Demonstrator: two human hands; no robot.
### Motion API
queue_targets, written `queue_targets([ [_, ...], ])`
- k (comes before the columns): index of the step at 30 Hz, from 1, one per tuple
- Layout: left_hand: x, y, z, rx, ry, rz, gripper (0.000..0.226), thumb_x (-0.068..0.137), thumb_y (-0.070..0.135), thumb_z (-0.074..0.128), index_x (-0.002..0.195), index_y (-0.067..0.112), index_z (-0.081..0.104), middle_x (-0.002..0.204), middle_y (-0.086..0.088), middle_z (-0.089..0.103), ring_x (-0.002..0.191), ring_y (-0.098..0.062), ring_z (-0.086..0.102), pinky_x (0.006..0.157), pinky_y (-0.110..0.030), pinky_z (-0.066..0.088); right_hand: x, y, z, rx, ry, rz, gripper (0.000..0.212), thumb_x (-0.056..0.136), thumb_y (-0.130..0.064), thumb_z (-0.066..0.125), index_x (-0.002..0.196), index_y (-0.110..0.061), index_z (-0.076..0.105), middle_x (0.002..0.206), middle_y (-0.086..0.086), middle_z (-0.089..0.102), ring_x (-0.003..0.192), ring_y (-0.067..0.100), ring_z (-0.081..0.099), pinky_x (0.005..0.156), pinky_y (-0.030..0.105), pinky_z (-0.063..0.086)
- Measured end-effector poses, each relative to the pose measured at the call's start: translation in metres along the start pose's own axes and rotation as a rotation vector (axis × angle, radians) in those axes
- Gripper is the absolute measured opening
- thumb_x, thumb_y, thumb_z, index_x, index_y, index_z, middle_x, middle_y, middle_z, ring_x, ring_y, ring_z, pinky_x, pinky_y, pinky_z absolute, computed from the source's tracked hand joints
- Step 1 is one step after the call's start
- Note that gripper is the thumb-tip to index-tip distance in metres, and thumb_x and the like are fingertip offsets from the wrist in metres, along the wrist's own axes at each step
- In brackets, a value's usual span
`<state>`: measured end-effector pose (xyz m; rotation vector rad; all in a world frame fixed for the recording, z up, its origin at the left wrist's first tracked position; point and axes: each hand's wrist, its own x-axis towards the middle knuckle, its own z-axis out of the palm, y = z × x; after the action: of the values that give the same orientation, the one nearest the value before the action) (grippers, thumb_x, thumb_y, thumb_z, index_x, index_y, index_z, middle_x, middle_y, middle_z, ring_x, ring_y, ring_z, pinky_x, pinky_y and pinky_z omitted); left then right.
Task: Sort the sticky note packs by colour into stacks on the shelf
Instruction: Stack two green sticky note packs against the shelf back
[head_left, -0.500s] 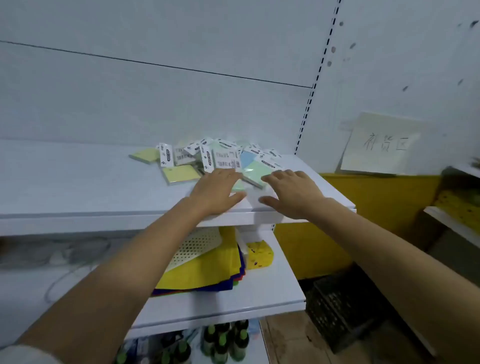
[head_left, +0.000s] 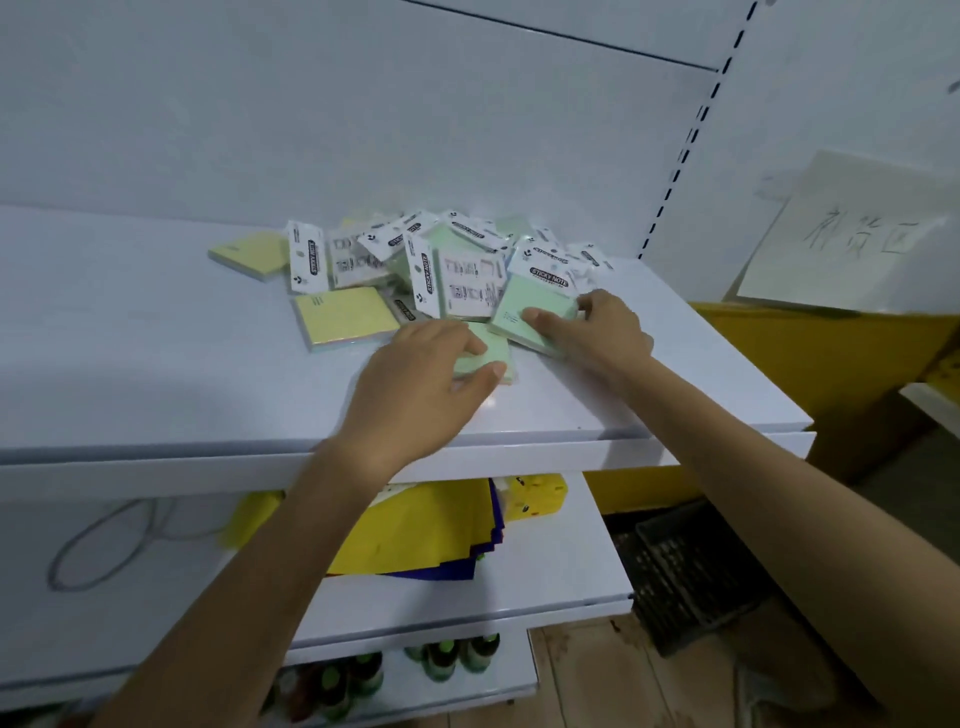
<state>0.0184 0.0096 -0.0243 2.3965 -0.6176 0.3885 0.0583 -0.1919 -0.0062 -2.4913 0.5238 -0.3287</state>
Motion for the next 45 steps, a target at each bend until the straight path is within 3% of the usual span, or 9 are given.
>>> queue_targets([
  [6, 0.005, -0.001, 0.004, 0.097, 0.115, -0.209, 0.048, 0.088, 0.052, 0.048, 0.127, 0.025, 0.048, 0.127, 0.002, 0.054, 0.118, -0.020, 0.043, 0.085, -0.034, 0.040, -0.008, 0.017, -0.008, 0.834, -0.111, -0.121, 0.056, 0.069, -0.018, 0.083, 0.109, -0.018, 0.044, 0.097, 0.006, 0.068, 0.071, 0.009, 0.071, 0.053, 0.023, 0.056],
  [11, 0.002, 0.001, 0.010, 0.290, 0.239, -0.210, 0.058, 0.080, 0.061, 0.052, 0.119, 0.017, 0.053, 0.108, -0.004, 0.057, 0.100, -0.024, 0.049, 0.070, -0.031, 0.036, -0.004, 0.020, -0.009, 1.034, -0.199, -0.113, 0.046, 0.066, -0.004, 0.082, 0.105, -0.002, 0.056, 0.085, 0.004, 0.075, 0.080, 0.020, 0.073, 0.061, 0.029, 0.059],
  [16, 0.006, 0.006, 0.009, 0.458, 0.171, -0.398, 0.082, 0.065, 0.083, 0.041, 0.109, 0.018, 0.062, 0.107, 0.000, 0.055, 0.100, -0.020, 0.048, 0.072, -0.033, 0.040, 0.000, 0.025, -0.001, 1.041, -0.280, -0.138, 0.039, 0.064, -0.015, 0.082, 0.098, -0.010, 0.065, 0.096, 0.008, 0.073, 0.089, 0.027, 0.071, 0.082, 0.053, 0.056],
  [24, 0.004, 0.006, -0.004, -0.237, 0.209, -0.590, 0.048, 0.060, 0.041, 0.084, 0.095, 0.028, 0.054, 0.106, 0.010, 0.064, 0.102, -0.011, 0.061, 0.083, -0.034, 0.051, -0.003, 0.021, -0.001, 0.801, -0.175, -0.294, 0.034, 0.075, -0.034, 0.069, 0.100, -0.020, 0.050, 0.091, -0.008, 0.064, 0.090, 0.020, 0.064, 0.081, 0.049, 0.053],
  [27, -0.001, 0.009, -0.011, -0.530, 0.365, -0.568, 0.044, 0.068, 0.008, 0.080, 0.096, 0.025, 0.051, 0.102, 0.002, 0.070, 0.092, -0.009, 0.068, 0.071, -0.023, 0.055, -0.006, 0.018, -0.005, 0.795, -0.131, -0.415, 0.030, 0.084, -0.027, 0.064, 0.105, -0.016, 0.045, 0.089, -0.015, 0.058, 0.089, 0.020, 0.061, 0.080, 0.046, 0.051],
  [33, 0.006, 0.028, -0.024, -0.656, 0.335, -0.729, 0.047, 0.076, -0.013, 0.064, 0.114, 0.013, 0.056, 0.106, -0.007, 0.065, 0.079, -0.008, 0.069, 0.062, -0.020, 0.055, -0.006, 0.015, -0.002, 0.730, -0.054, -0.571, 0.032, 0.090, -0.023, 0.057, 0.115, -0.008, 0.042, 0.102, 0.006, 0.063, 0.092, 0.032, 0.060, 0.072, 0.038, 0.047],
  [35, 0.008, 0.041, -0.032, -0.668, 0.266, -0.849, 0.046, 0.074, -0.017, 0.061, 0.110, 0.011, 0.058, 0.097, -0.005, 0.066, 0.067, -0.008, 0.070, 0.055, -0.020, 0.054, -0.006, 0.015, -0.002, 0.676, -0.028, -0.606, 0.032, 0.091, -0.024, 0.056, 0.115, -0.009, 0.042, 0.093, 0.004, 0.061, 0.087, 0.032, 0.059, 0.066, 0.032, 0.039],
  [39, -0.001, 0.060, -0.032, -0.644, 0.175, -0.947, 0.044, 0.075, -0.012, 0.065, 0.114, 0.007, 0.059, 0.103, -0.015, 0.068, 0.091, -0.025, 0.067, 0.079, -0.031, 0.054, -0.010, 0.016, 0.000, 0.628, -0.016, -0.727, 0.031, 0.091, -0.027, 0.055, 0.112, -0.008, 0.043, 0.086, -0.001, 0.056, 0.081, 0.030, 0.060, 0.061, 0.030, 0.035],
  [45, -0.046, 0.083, -0.022, -0.777, 0.287, -0.886, 0.018, 0.088, 0.000, 0.057, 0.101, 0.011, 0.059, 0.090, -0.005, 0.073, 0.075, -0.014, 0.071, 0.060, -0.024, 0.057, -0.013, 0.017, -0.004, 0.567, -0.059, -0.819, 0.055, 0.090, -0.026, 0.056, 0.139, -0.027, 0.031, 0.090, 0.004, 0.065, 0.074, 0.022, 0.057, 0.062, 0.029, 0.035],
])
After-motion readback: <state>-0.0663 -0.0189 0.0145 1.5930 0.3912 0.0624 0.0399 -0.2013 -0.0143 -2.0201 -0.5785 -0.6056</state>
